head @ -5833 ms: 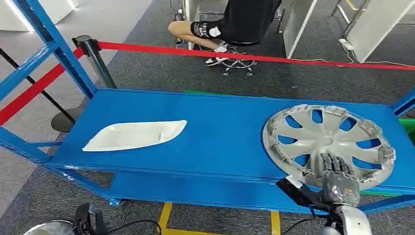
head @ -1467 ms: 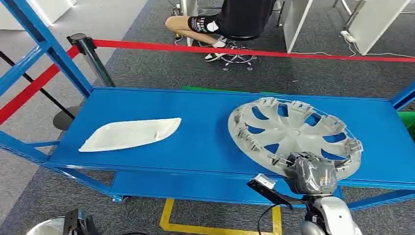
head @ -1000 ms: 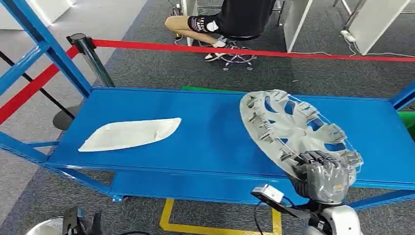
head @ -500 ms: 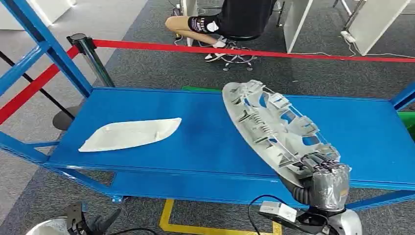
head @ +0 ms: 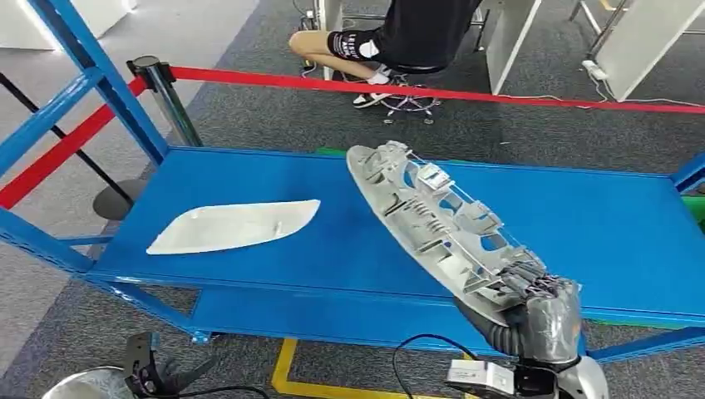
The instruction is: Take the parts from the cabinet and place them on the table.
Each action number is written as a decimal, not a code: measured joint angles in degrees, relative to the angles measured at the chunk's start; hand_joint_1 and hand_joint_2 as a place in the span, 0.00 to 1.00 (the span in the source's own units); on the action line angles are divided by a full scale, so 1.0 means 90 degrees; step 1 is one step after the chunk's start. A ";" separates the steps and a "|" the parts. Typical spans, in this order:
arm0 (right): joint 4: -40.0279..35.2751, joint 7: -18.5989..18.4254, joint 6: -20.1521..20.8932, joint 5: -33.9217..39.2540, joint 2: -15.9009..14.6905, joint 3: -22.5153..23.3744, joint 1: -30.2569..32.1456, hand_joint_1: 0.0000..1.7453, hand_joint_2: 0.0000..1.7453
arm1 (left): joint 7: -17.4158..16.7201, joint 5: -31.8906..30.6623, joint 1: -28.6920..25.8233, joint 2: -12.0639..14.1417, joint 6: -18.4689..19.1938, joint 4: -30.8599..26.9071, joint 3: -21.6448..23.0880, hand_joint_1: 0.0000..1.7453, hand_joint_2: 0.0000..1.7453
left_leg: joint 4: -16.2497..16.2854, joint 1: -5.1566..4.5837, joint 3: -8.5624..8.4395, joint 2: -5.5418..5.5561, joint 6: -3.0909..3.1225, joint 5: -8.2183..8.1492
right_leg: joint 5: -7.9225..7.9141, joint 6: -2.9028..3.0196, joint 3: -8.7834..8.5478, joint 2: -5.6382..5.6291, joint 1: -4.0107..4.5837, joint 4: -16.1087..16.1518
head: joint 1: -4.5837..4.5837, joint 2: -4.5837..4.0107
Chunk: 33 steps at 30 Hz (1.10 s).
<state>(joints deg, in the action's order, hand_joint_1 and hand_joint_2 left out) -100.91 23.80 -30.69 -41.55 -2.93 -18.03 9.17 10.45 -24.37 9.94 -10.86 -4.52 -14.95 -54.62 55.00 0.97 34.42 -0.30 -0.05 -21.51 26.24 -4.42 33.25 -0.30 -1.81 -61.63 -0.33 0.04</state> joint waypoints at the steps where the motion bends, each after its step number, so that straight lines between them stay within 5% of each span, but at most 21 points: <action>1: -0.0027 0.0049 0.0024 0.0039 0.0000 -0.0002 -0.0012 1.00 1.00 | -0.0012 -0.0015 0.0007 0.0000 0.0000 -0.0002 0.0015 0.00 1.00 | 0.0053 -0.0004 0.0030 0.0003 -0.0059 -0.0007 | 0.0087 -0.0028 -0.0272 0.0008 -0.0002 0.0512 | 0.0002 0.0000; 2: -0.0039 0.0094 0.0053 0.0048 0.0005 -0.0007 -0.0001 1.00 1.00 | -0.0032 -0.0041 0.0010 0.0003 -0.0005 -0.0010 0.0034 0.00 1.00 | 0.0053 -0.0014 0.0053 0.0008 -0.0112 0.0008 | -0.0010 0.0071 -0.0290 -0.0061 0.0056 0.0381 | 0.0007 0.0000; 6: -0.0109 0.0155 0.0085 -0.0034 0.0019 -0.0002 0.0014 1.00 1.00 | -0.0070 -0.0078 0.0021 -0.0010 -0.0012 -0.0010 0.0119 0.00 1.00 | 0.0101 0.0012 0.0111 0.0020 -0.0266 0.0091 | -0.0046 0.0290 -0.0128 -0.0071 0.0053 0.0354 | 0.0019 0.0000; 8: -0.0129 0.0160 0.0087 -0.0049 0.0029 -0.0002 0.0013 1.00 1.00 | -0.0073 -0.0080 0.0028 -0.0010 -0.0012 -0.0010 0.0155 0.00 1.00 | 0.0526 0.0008 0.0298 0.0017 -0.0301 -0.0452 | -0.0131 0.0411 -0.0024 -0.0057 0.0049 0.0354 | 0.0032 0.0002; 10: -0.0133 0.0175 0.0085 -0.0061 0.0039 0.0000 0.0014 1.00 1.00 | -0.0080 -0.0085 0.0039 -0.0029 -0.0012 -0.0010 0.0180 0.00 1.00 | 0.1555 0.0005 0.0652 0.0016 -0.0320 -0.1114 | -0.0227 0.0447 0.0118 -0.0050 0.0072 0.0351 | 0.0036 0.0000; 11: -0.0133 0.0184 0.0085 -0.0063 0.0039 0.0000 0.0017 1.00 1.00 | -0.0090 -0.0085 0.0040 -0.0029 -0.0012 -0.0010 0.0194 0.00 1.00 | 0.1985 0.0004 0.0766 0.0016 -0.0316 -0.1299 | -0.0283 0.0452 0.0194 -0.0053 0.0088 0.0348 | 0.0039 0.0000; 13: -0.0134 0.0189 0.0090 -0.0054 0.0039 0.0000 0.0037 1.00 1.00 | -0.0092 -0.0083 0.0045 -0.0027 -0.0012 -0.0010 0.0202 0.00 1.00 | 0.2010 -0.0006 0.0602 0.0018 -0.0279 -0.1157 | -0.0397 0.0446 0.0338 -0.0085 0.0111 0.0346 | 0.0039 0.0002; 15: -0.0134 0.0192 0.0111 -0.0032 0.0039 0.0005 0.0037 1.00 1.00 | -0.0092 -0.0075 0.0051 -0.0027 -0.0012 -0.0012 0.0216 0.00 1.00 | 0.1217 -0.0009 0.0008 0.0032 -0.0212 -0.0770 | -0.0504 0.0412 0.0459 -0.0141 0.0118 0.0345 | 0.0039 0.0002; 16: -0.0141 0.0194 0.0124 -0.0029 0.0039 0.0005 0.0037 1.00 1.00 | -0.0092 -0.0075 0.0059 -0.0022 -0.0012 -0.0015 0.0233 0.00 1.00 | 0.0666 -0.0009 -0.0401 0.0107 -0.0175 -0.0698 | -0.0556 0.0384 0.0501 -0.0159 0.0117 0.0338 | 0.0039 0.0000; 17: -0.0163 0.0194 0.0129 -0.0029 0.0041 0.0012 0.0043 1.00 1.00 | -0.0092 -0.0075 0.0079 -0.0019 -0.0015 -0.0019 0.0248 0.00 1.00 | 0.0194 -0.0019 -0.0721 0.0277 -0.0147 -0.0835 | -0.0599 0.0342 0.0562 -0.0169 0.0154 0.0323 | 0.0044 0.0000; 19: -0.0175 0.0201 0.0141 -0.0029 0.0041 0.0022 0.0033 1.00 1.00 | -0.0095 -0.0075 0.0084 -0.0029 -0.0029 -0.0019 0.0255 0.00 1.00 | 0.0121 -0.0034 -0.0667 0.0260 -0.0141 -0.0822 | -0.0731 0.0260 0.0589 -0.0201 0.0139 0.0354 | 0.0034 0.0002; 21: -0.0187 0.0206 0.0150 -0.0022 0.0041 0.0022 0.0049 1.00 1.00 | -0.0114 -0.0056 0.0059 -0.0055 -0.0053 -0.0019 0.0255 0.00 1.00 | 0.0116 -0.0040 -0.0584 0.0195 -0.0038 -0.0709 | -0.0877 0.0156 0.0611 -0.0275 0.0117 0.0447 | 0.0043 0.0002; 22: -0.0187 0.0206 0.0160 -0.0020 0.0041 0.0024 0.0077 1.00 1.00 | -0.0114 -0.0051 0.0072 -0.0057 -0.0056 -0.0026 0.0253 0.00 1.00 | 0.0096 -0.0015 -0.0544 0.0103 0.0009 -0.0640 | -0.0775 0.0140 0.0691 -0.0232 0.0107 0.0405 | 0.0032 0.0000; 23: -0.0194 0.0204 0.0168 -0.0015 0.0041 0.0024 0.0081 1.00 1.00 | -0.0119 -0.0034 0.0071 -0.0053 -0.0063 -0.0032 0.0253 0.00 1.00 | 0.0096 -0.0015 -0.0478 0.0093 0.0078 -0.0583 | -0.0419 0.0118 0.0785 -0.0126 0.0117 0.0160 | -0.0020 0.0002; 25: -0.0194 0.0204 0.0182 -0.0012 0.0041 0.0024 0.0080 1.00 1.00 | -0.0119 -0.0036 0.0059 -0.0049 -0.0078 -0.0034 0.0253 0.00 1.00 | 0.0098 -0.0043 -0.0354 0.0002 0.0097 -0.0477 | 0.0293 0.0067 0.1024 -0.0025 0.0106 -0.0796 | -0.0034 0.0000; 26: -0.0194 0.0204 0.0184 -0.0012 0.0044 0.0024 0.0080 1.00 1.00 | -0.0121 -0.0036 0.0052 -0.0051 -0.0078 -0.0034 0.0253 0.00 1.00 | 0.0104 -0.0057 -0.0285 -0.0048 0.0101 -0.0420 | 0.0522 0.0055 0.1124 -0.0017 0.0107 -0.1287 | -0.0034 0.0000; 27: -0.0194 0.0204 0.0184 -0.0012 0.0044 0.0024 0.0081 1.00 1.00 | -0.0124 -0.0034 0.0049 -0.0051 -0.0078 -0.0034 0.0253 0.00 1.00 | 0.0112 -0.0066 -0.0216 -0.0100 0.0101 -0.0367 | 0.0553 0.0050 0.1131 -0.0017 0.0109 -0.1560 | -0.0032 0.0000; 29: -0.0194 0.0197 0.0187 -0.0012 0.0044 0.0027 0.0081 1.00 1.00 | -0.0126 -0.0034 0.0047 -0.0051 -0.0078 -0.0034 0.0253 0.00 1.00 | 0.0128 -0.0075 -0.0076 -0.0219 0.0086 -0.0265 | 0.0205 0.0058 0.0738 -0.0008 0.0111 -0.1293 | -0.0032 0.0000; 31: -0.0201 0.0194 0.0189 -0.0012 0.0044 0.0027 0.0078 1.00 1.00 | -0.0129 -0.0034 0.0053 -0.0053 -0.0078 -0.0034 0.0253 0.00 1.00 | 0.0156 -0.0075 0.0025 -0.0306 0.0038 -0.0187 | -0.0062 0.0066 -0.0088 0.0181 0.0112 -0.0213 | -0.0032 0.0002; 32: -0.0202 0.0192 0.0192 -0.0012 0.0044 0.0024 0.0051 1.00 1.00 | -0.0129 -0.0036 0.0049 -0.0051 -0.0078 -0.0039 0.0255 0.00 1.00 | 0.0169 -0.0101 0.0050 -0.0347 -0.0007 -0.0149 | 0.0246 0.0051 -0.0397 0.0422 0.0172 0.0310 | -0.0034 0.0002; 33: -0.0211 0.0192 0.0192 -0.0012 0.0049 0.0024 0.0044 1.00 1.00 | -0.0129 -0.0036 0.0049 -0.0053 -0.0078 -0.0039 0.0255 0.00 1.00 | 0.0177 -0.0110 0.0050 -0.0402 -0.0037 -0.0117 | 0.0214 0.0177 -0.0473 0.0380 0.0205 0.0423 | -0.0017 0.0002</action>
<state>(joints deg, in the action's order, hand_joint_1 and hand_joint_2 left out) -102.82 25.53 -28.96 -41.66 -2.49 -17.81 9.57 9.29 -24.70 10.39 -11.34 -5.22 -15.30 -52.33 56.59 -0.02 34.87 -3.91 -0.39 -22.57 28.17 -2.83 28.99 3.12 0.04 -57.82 -0.48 0.07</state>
